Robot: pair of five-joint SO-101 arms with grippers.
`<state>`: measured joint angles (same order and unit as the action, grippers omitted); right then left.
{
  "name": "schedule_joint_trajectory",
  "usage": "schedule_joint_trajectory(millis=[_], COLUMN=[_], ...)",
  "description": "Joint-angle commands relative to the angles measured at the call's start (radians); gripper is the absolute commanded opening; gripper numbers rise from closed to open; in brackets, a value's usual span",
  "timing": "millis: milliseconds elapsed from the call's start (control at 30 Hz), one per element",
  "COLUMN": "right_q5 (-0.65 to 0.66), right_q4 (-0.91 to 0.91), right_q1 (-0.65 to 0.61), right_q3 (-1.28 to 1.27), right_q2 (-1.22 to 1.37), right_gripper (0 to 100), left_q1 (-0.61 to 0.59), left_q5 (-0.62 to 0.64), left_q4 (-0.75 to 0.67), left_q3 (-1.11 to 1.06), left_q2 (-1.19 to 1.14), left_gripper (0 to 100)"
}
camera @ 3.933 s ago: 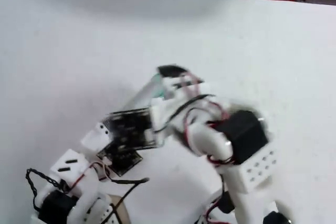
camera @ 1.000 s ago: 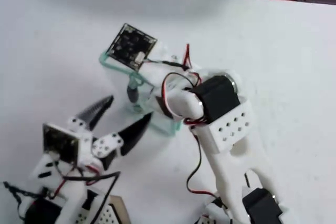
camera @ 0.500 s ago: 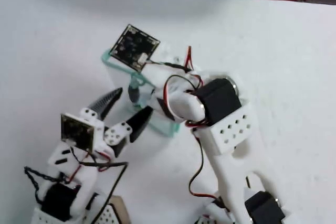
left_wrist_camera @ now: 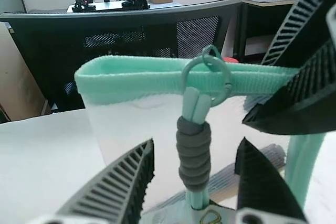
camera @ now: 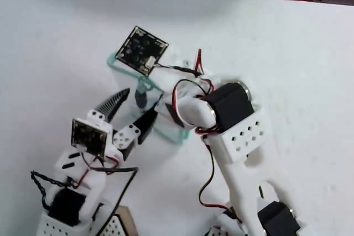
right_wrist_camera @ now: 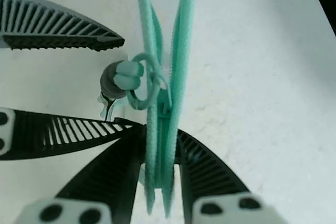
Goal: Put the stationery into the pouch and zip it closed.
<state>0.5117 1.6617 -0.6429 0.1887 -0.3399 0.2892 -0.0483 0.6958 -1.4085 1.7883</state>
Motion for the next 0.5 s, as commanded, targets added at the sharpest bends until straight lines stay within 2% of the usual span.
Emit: schedule_joint_trajectory(millis=[0, 100, 200, 467], right_q5=[-0.002, -0.002, -0.002, -0.002], right_q4=[-0.015, -0.015, -0.013, -0.022], right_q1=[0.001, 0.005, 0.005, 0.002], right_q3=[-0.003, -0.003, -0.003, -0.005], right_q2=[-0.007, -0.007, -0.007, 0.004], right_gripper=[2.1, 2.1, 2.1, 2.1], left_q1=[0.001, 0.001, 0.001, 0.007], left_q5=[-0.008, -0.009, -0.006, -0.003], left_q4=[-0.089, -0.117, -0.058, -0.009], left_q3=[0.086, 0.158, 0.226, 0.203], left_q2=[-0.156, -0.308, -0.375, -0.194], left_gripper=[22, 18, 17, 17])
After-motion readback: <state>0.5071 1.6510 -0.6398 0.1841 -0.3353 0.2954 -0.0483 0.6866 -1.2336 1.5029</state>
